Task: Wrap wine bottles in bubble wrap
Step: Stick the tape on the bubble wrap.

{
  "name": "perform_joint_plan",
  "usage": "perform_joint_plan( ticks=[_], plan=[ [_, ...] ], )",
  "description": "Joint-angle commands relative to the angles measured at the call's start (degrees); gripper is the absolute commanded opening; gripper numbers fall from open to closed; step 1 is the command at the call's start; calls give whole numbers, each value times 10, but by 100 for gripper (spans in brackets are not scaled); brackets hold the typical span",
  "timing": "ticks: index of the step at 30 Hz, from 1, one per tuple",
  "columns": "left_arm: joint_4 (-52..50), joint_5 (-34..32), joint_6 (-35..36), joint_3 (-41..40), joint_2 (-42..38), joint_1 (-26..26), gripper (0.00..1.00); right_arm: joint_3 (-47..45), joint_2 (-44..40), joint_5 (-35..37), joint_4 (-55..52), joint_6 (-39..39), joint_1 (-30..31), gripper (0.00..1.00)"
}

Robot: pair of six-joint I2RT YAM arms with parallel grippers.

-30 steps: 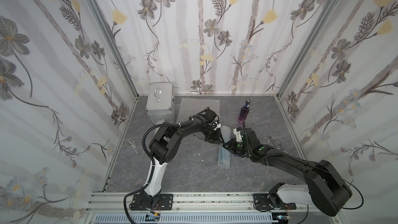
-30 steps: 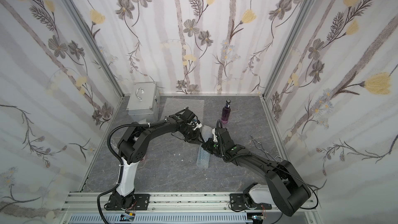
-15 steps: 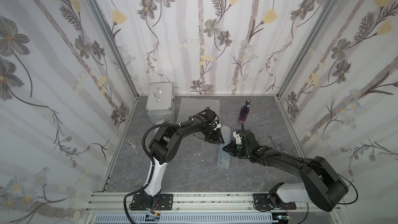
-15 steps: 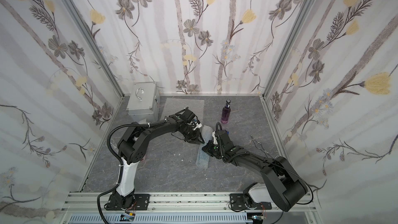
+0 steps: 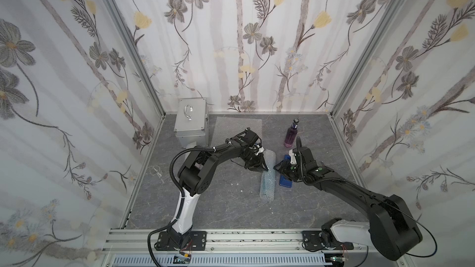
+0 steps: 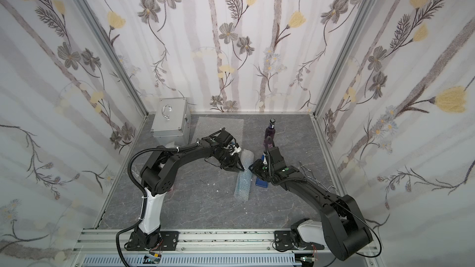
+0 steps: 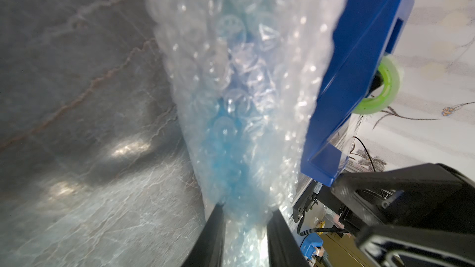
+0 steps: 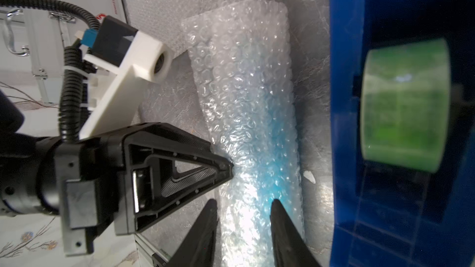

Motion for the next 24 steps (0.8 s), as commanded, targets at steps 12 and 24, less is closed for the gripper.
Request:
perform_joint_plan(
  ticks=[12,24],
  plan=[
    [-67,-104,0,-6,11,-2,28,165,179,30,-68,-53,-13,58],
    [-67,-104,0,-7,11,-3,28,199,270,39,-70,-71,-3,55]
  ],
)
